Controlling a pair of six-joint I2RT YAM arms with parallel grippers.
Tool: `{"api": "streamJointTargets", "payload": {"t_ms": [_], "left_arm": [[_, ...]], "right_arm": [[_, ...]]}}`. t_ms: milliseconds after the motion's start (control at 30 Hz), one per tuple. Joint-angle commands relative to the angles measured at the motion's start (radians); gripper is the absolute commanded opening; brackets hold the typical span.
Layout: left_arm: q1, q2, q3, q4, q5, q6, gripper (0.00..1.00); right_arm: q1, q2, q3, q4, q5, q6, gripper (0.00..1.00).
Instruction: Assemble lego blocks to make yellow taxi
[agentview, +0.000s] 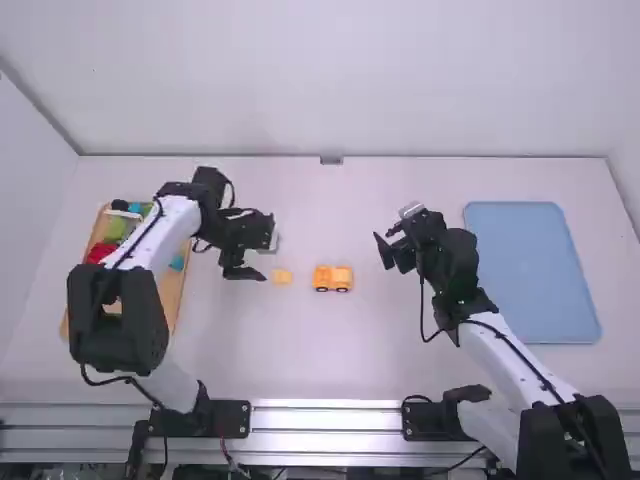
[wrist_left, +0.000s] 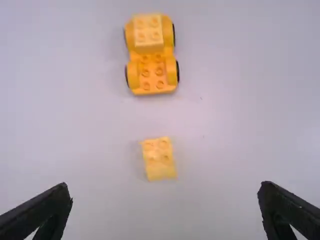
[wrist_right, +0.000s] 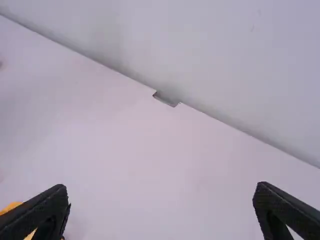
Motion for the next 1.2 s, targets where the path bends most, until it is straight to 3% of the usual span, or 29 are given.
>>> {"api": "streamJointTargets", "payload": {"t_ms": [0, 233, 433, 700, 1067, 1167], "left_arm": [[0.057, 0.004, -0.055, 0.006, 0.188, 0.114, 0.99], [0.089, 0.004, -0.143, 0.06, 0.197, 0.111, 0.99], [0.083, 0.006, -0.246, 0.117, 0.22, 0.31, 0.99], [0.087, 0.135, -0.351, 0.525, 0.351, -0.084, 0.99], [0.084, 0.304, -0.385, 0.739, 0.421, -0.153, 0.99], [0.079, 0.312, -0.418, 0.863, 0.421, -0.3, 0.99]], "right_arm": [[0.001, -0.018, -0.006, 0.01, 0.002, 0.002, 0.98], [0.001, -0.018, -0.006, 0.024, 0.0, 0.012, 0.98], [0.001, -0.018, -0.006, 0.025, -0.095, 0.001, 0.98], [0.001, -0.018, -0.006, 0.039, -0.158, -0.04, 0.98], [0.001, -0.018, -0.006, 0.039, -0.164, -0.034, 0.98], [0.003, -0.018, -0.006, 0.039, -0.164, -0.034, 0.98]]}}
